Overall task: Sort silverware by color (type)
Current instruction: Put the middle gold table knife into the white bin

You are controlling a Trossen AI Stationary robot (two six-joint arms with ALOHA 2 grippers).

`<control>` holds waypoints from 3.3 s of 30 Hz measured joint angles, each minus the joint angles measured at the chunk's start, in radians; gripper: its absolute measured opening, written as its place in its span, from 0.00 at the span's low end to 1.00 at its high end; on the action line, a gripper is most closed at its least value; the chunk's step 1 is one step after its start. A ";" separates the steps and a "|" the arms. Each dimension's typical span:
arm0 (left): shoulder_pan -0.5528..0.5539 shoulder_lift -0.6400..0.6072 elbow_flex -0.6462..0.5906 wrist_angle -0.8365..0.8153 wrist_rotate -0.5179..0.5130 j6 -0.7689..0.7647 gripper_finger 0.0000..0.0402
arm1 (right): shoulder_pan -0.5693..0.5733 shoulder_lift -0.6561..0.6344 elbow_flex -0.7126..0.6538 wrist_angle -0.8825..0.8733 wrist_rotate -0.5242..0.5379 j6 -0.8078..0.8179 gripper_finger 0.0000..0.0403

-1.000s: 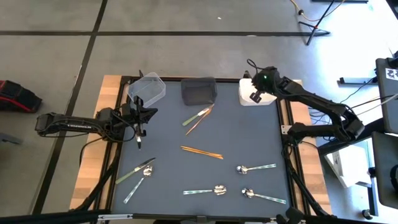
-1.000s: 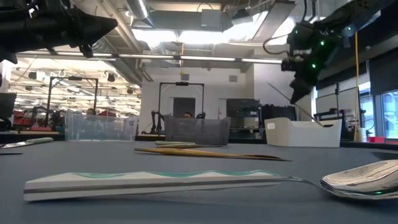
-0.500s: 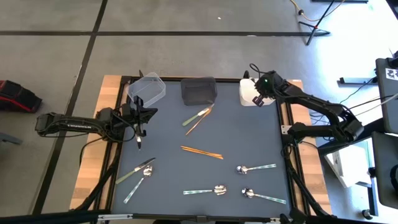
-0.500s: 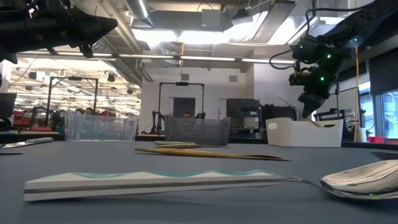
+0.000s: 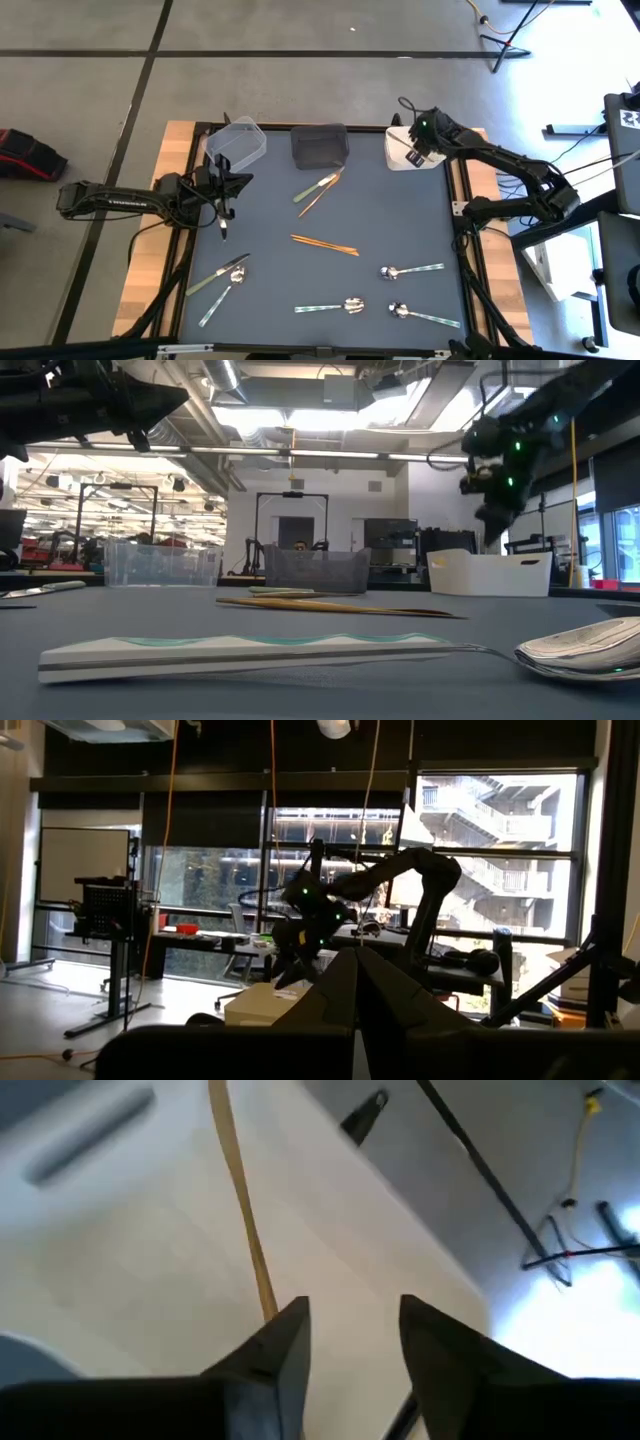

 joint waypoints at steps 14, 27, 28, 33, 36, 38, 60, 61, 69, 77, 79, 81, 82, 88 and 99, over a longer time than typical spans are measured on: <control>0.000 0.007 0.000 0.008 0.047 0.002 0.00 | 0.411 -0.121 0.112 0.079 -0.468 0.311 0.41; 0.000 0.051 0.006 -0.002 0.108 0.008 0.00 | 0.906 0.121 -0.042 0.550 -0.320 0.427 0.41; -0.002 0.060 0.014 -0.001 0.132 0.006 0.00 | 0.933 0.157 -0.041 0.591 -0.305 0.426 0.41; -0.046 0.154 0.104 -0.106 0.137 -0.051 0.00 | 1.012 0.322 -0.036 0.770 -0.282 0.426 0.41; -0.091 0.234 0.191 -0.254 0.066 -0.054 0.00 | 1.017 0.410 -0.002 0.797 -0.237 0.428 0.41; -0.122 0.300 0.237 -0.321 0.022 -0.053 0.00 | 1.014 0.470 0.029 0.799 -0.198 0.428 0.41; -0.266 0.628 0.291 -0.395 -0.005 -0.071 0.00 | 1.028 0.781 0.340 0.564 -0.183 0.456 0.41; -0.260 0.628 0.291 -0.395 -0.006 -0.071 0.00 | 1.028 0.781 0.339 0.542 -0.171 0.456 0.41; -0.248 0.628 0.291 -0.385 -0.006 -0.072 0.00 | 1.028 0.781 0.341 0.501 -0.156 0.457 0.41; -0.248 0.628 0.291 -0.369 -0.005 -0.071 0.00 | 1.028 0.781 0.341 0.488 -0.174 0.456 0.21; -0.248 0.627 0.291 -0.362 -0.005 -0.071 0.00 | 1.027 0.780 0.341 0.486 -0.194 0.456 0.17; -0.248 0.627 0.291 -0.357 -0.005 -0.071 0.00 | 1.026 0.784 0.340 0.486 -0.203 0.455 0.14; -0.248 0.627 0.291 -0.355 -0.005 -0.071 0.00 | 1.026 0.789 0.341 0.488 -0.204 0.455 0.13; -0.248 0.627 0.290 -0.345 -0.005 -0.071 0.00 | 1.017 0.807 0.341 0.479 -0.198 0.422 0.04; -0.248 0.627 0.290 -0.334 -0.007 -0.071 0.00 | 1.014 0.736 0.332 0.430 -0.137 0.351 0.01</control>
